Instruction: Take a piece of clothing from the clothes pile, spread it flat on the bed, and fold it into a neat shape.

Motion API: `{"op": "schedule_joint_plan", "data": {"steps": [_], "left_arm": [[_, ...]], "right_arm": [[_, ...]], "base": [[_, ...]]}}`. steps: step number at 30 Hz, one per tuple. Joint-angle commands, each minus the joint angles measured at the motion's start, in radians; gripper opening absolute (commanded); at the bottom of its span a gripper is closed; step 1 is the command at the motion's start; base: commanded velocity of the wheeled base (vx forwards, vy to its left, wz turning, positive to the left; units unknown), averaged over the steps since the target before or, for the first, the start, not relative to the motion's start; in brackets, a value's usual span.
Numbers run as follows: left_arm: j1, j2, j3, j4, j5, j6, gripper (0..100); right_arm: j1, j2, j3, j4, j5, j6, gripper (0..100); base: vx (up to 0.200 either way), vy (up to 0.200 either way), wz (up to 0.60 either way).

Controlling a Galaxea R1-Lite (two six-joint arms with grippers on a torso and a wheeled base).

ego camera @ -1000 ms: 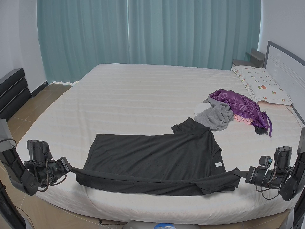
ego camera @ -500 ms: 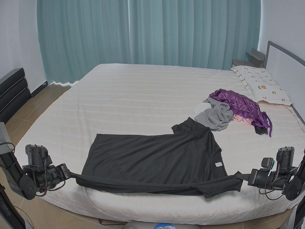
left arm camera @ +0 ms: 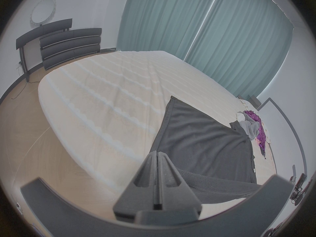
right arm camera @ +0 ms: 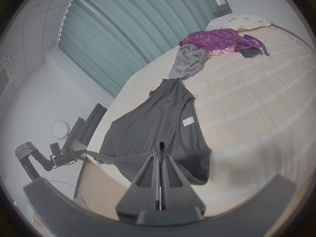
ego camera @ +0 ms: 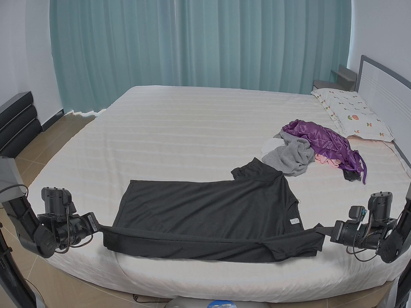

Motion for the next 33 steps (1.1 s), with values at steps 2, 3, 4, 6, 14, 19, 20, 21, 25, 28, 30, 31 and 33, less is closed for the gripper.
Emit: {"op": "schedule_joint_plan", "data": {"steps": [2, 3, 4, 6, 14, 19, 20, 21, 25, 28, 30, 31, 33], "left_arm": [[-0.006, 0.136, -0.129, 0.049, -0.001, -0.003, 0], [-0.009, 0.143, -0.138, 0.052, -0.003, -0.003, 0], [-0.014, 0.169, -0.161, 0.058, -0.003, -0.003, 0], [-0.020, 0.200, -0.185, 0.058, -0.003, -0.004, 0], [-0.026, 0.306, -0.270, 0.060, 0.000, -0.007, 0], [-0.031, 0.338, -0.302, 0.060, 0.000, -0.007, 0], [-0.032, 0.343, -0.310, 0.060, 0.002, -0.007, 0], [-0.032, 0.346, -0.314, 0.063, 0.002, -0.007, 0], [-0.035, 0.352, -0.333, 0.070, 0.002, -0.010, 0], [-0.037, 0.355, -0.339, 0.069, 0.002, -0.012, 100], [-0.040, 0.354, -0.339, 0.069, 0.002, -0.033, 100], [-0.040, 0.350, -0.339, 0.069, 0.002, -0.039, 100], [-0.040, 0.347, -0.336, 0.069, 0.002, -0.045, 100]], "right_arm": [[0.001, 0.137, -0.122, 0.007, -0.024, 0.004, 0], [0.001, 0.142, -0.129, 0.010, -0.024, 0.004, 0], [0.003, 0.156, -0.152, 0.014, -0.025, 0.004, 0], [0.001, 0.180, -0.175, 0.020, -0.025, 0.004, 0], [0.001, 0.295, -0.272, 0.024, -0.031, 0.006, 0], [0.001, 0.338, -0.312, 0.027, -0.047, 0.006, 0], [0.001, 0.346, -0.318, 0.031, -0.047, 0.006, 0], [0.003, 0.350, -0.324, 0.036, -0.047, 0.007, 0], [0.003, 0.366, -0.344, 0.045, -0.045, 0.006, 0], [0.003, 0.378, -0.349, 0.043, -0.045, 0.007, 100], [0.003, 0.377, -0.350, 0.043, -0.044, 0.007, 100], [0.001, 0.370, -0.350, 0.043, -0.044, 0.009, 100], [0.001, 0.350, -0.345, 0.037, -0.042, 0.020, 100]], "base": [[0.000, 0.000, 0.00], [0.000, 0.000, 0.00], [0.000, 0.000, 0.00], [0.000, 0.000, 0.00], [0.000, 0.000, 0.00], [0.000, 0.000, 0.00], [0.000, 0.000, 0.00], [0.000, 0.000, 0.00], [0.000, 0.000, 0.00], [0.000, 0.000, 0.00], [0.000, 0.000, 0.00], [0.000, 0.000, 0.00], [0.000, 0.000, 0.00]]}}
